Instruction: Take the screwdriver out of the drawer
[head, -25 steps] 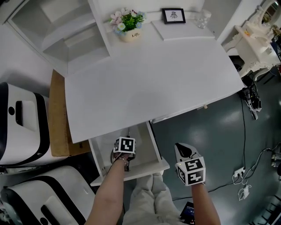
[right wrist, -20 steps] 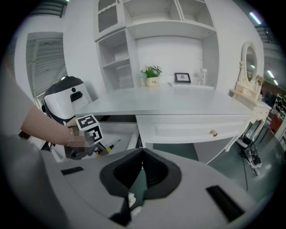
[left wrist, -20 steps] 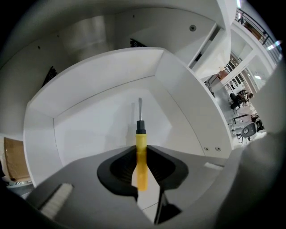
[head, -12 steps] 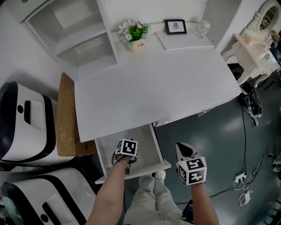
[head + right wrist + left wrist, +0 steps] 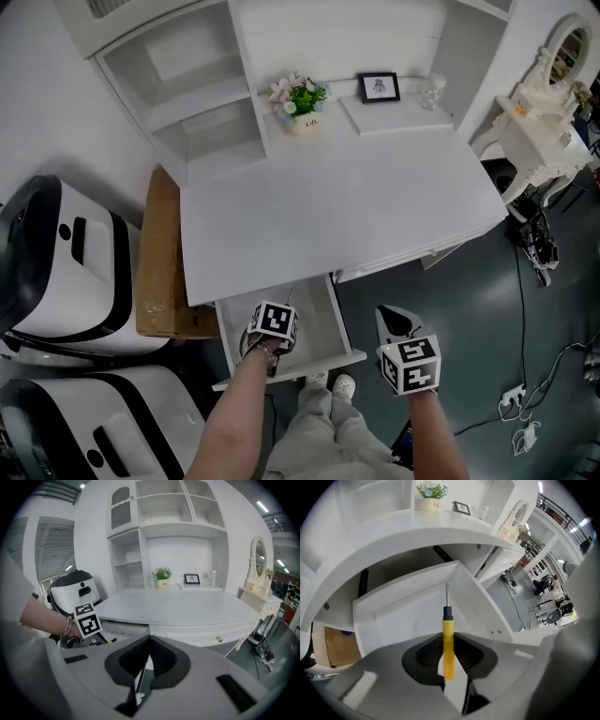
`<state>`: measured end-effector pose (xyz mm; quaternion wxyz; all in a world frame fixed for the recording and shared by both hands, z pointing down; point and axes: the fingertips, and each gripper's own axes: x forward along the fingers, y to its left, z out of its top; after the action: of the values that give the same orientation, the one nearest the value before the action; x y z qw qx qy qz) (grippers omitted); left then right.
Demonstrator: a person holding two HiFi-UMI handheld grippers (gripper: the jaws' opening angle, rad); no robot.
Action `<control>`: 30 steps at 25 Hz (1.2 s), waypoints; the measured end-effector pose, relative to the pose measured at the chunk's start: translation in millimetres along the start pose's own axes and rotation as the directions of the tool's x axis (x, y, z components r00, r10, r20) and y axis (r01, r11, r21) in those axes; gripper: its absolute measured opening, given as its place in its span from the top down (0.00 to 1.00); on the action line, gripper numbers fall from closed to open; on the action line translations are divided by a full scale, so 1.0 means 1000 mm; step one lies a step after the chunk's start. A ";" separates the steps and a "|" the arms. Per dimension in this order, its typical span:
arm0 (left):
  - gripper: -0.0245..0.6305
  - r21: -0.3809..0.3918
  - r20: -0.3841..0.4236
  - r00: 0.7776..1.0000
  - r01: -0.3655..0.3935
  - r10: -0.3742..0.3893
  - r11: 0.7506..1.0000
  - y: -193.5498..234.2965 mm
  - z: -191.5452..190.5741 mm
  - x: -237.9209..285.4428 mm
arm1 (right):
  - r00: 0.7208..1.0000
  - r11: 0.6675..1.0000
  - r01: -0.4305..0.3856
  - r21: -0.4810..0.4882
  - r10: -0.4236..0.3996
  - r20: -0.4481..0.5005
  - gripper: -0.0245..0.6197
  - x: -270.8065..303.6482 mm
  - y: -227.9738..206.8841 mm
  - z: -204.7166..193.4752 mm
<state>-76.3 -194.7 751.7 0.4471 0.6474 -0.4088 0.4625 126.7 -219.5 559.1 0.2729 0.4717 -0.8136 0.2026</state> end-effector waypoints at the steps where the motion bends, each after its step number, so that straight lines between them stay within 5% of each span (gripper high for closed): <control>1: 0.84 0.010 0.001 1.000 0.001 -0.001 1.000 -0.001 0.000 -0.004 | 1.000 1.000 0.001 -0.003 -0.001 0.007 0.95 -0.002 0.001 0.004; 9: 0.84 0.093 0.020 0.999 0.031 -0.033 0.995 -0.015 -0.001 -0.039 | 0.998 0.999 0.007 -0.036 -0.005 0.064 0.95 -0.023 0.004 0.034; 20: 0.84 0.108 0.138 0.988 0.057 -0.071 0.993 -0.029 0.007 -0.091 | 0.986 0.997 0.015 -0.076 -0.003 0.166 0.95 -0.051 0.011 0.071; 30: 0.84 0.077 0.299 0.950 0.063 -0.084 0.995 -0.033 0.030 -0.135 | 0.970 0.996 0.025 -0.091 -0.002 0.244 0.95 -0.068 0.013 0.105</control>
<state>-70.0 -199.1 609.2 0.3744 0.7398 -0.4323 0.3545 116.7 -230.3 434.1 0.1943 0.4854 -0.8461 0.1033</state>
